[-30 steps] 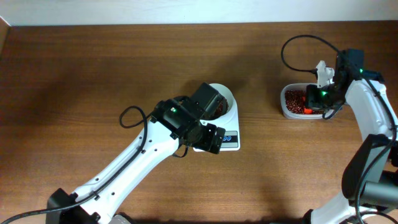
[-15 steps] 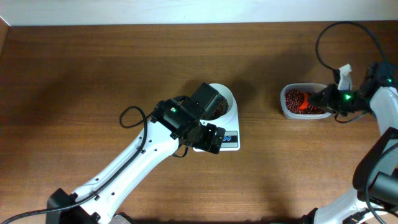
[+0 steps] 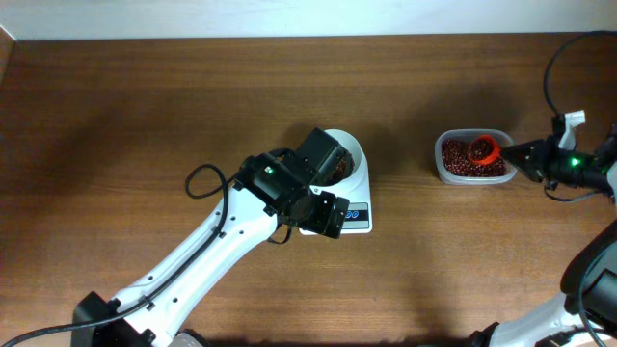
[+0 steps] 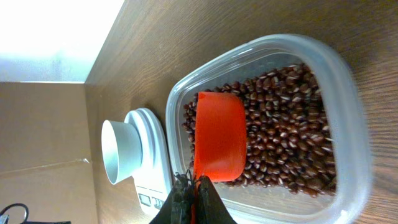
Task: Scoop item into bowl and weigh 50g on scale
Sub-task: 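Scoop a small amount of beans with right gripper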
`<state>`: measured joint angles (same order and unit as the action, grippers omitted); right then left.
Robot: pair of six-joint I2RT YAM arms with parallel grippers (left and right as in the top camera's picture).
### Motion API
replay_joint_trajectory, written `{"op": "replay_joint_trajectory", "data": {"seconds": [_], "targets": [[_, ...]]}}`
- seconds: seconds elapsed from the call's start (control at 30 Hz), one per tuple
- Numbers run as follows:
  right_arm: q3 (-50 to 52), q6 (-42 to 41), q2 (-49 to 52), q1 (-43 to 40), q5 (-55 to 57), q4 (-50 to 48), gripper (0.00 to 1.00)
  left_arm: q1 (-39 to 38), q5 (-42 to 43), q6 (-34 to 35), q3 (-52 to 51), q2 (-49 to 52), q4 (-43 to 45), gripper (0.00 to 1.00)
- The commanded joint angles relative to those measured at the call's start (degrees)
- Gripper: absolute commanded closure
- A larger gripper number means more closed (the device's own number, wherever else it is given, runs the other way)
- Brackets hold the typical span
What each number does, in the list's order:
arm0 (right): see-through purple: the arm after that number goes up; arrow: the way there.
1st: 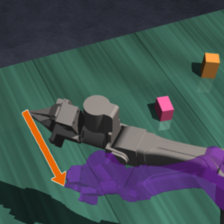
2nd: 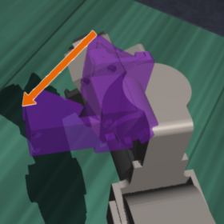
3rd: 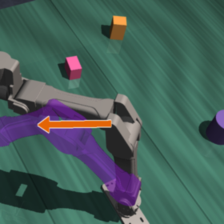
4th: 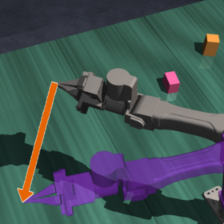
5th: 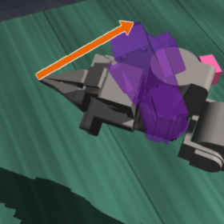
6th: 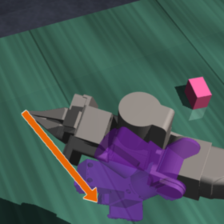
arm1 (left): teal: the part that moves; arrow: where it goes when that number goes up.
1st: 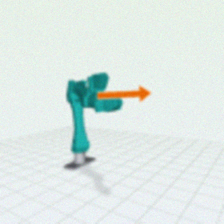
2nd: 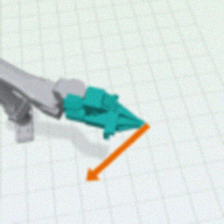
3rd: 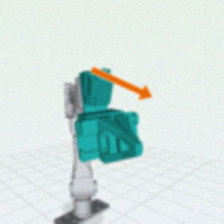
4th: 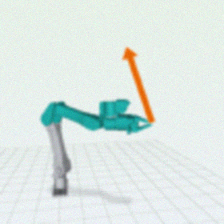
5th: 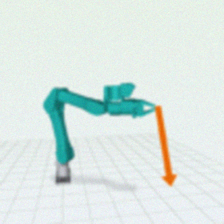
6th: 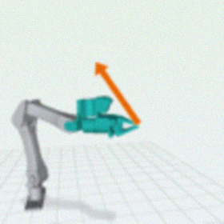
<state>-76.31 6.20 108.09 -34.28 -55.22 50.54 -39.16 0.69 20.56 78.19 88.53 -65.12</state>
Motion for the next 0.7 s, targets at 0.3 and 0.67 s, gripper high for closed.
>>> {"op": "replay_joint_trajectory", "data": {"seconds": [0.3,0.67], "targets": [[0.2,0.3,0.4,-1.0,-1.8,0.7,0.96,-0.1,0.4,-0.5,-0.3,-1.1,0.1,0.01],[-3.3,0.6,0.4,-1.0,2.1,5.0,0.96,-0.1,0.4,-0.5,-0.3,-1.1,0.1,0.01]]}}
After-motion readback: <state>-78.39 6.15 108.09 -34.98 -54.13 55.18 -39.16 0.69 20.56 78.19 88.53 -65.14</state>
